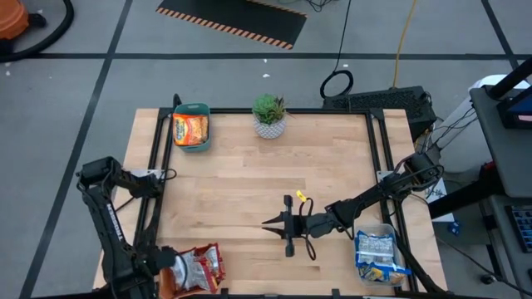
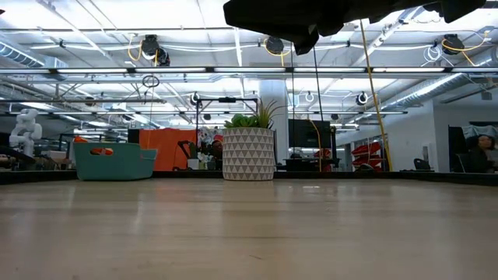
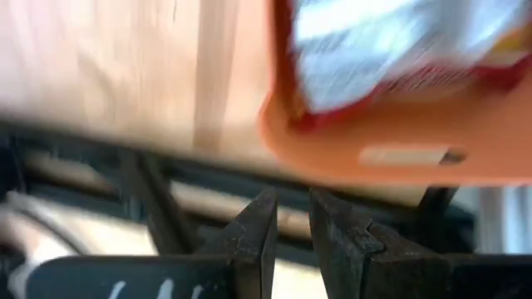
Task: Sort Maruchan noodles
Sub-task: Adjust the orange bin
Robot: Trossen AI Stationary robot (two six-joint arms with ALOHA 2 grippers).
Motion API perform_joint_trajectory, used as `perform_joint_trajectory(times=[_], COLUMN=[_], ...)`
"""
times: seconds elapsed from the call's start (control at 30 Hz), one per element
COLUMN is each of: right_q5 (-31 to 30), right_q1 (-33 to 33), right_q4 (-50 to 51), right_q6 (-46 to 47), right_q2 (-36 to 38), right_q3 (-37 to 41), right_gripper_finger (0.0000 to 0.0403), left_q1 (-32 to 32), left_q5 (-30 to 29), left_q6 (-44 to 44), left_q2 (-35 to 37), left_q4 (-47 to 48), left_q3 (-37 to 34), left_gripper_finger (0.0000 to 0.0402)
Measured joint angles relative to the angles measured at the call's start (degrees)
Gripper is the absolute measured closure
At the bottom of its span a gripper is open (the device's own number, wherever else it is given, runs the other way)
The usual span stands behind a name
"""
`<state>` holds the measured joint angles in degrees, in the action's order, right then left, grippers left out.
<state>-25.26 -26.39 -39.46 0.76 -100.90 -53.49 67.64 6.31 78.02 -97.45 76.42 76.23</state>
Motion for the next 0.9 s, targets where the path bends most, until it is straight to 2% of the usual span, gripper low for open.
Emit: perform_joint_trajectory(times=[0.07,0.13,0.2,0.3,0.5,0.67,0.9], right_q5=[0.0,0.0,0.0,0.0,0.0,0.0,0.0], right_q1=[0.0,0.0,0.0,-0.4,-0.7,-0.7,-0.7], right_q4=[0.0,0.0,0.0,0.0,0.0,0.0,-0.2], right_q6=[0.0,0.0,0.3,0.2,0.0,0.0,-0.4], right_q2=[0.0,0.0,0.0,0.0,0.0,0.0,0.0], right_q3=[0.0,0.0,0.0,0.0,0.0,0.0,0.0], right_gripper_finger=[0.0351,0.0351,0.0351,0.0351,0.0351,0.0351,0.0351], left_q1=[0.1,0.5,0.6,1.0,2.7,3.1,2.9], left_q5=[-5.1,-9.1,-8.4,-7.8,-4.4,-1.8,0.7], left_q6=[-1.2,-2.9,-4.3,-3.0,1.3,3.1,-0.5], left_q2=[0.0,0.0,-0.1,-0.2,-0.2,-0.2,0.4], left_q4=[-2.0,-8.4,-15.6,-18.3,-14.1,-6.1,0.9], left_q3=[0.5,-0.4,-1.9,-3.6,-5.0,-5.0,-3.8], left_gripper_finger=[0.0324,0.0324,0.0324,0.0324,0.0324,0.0324,0.0324])
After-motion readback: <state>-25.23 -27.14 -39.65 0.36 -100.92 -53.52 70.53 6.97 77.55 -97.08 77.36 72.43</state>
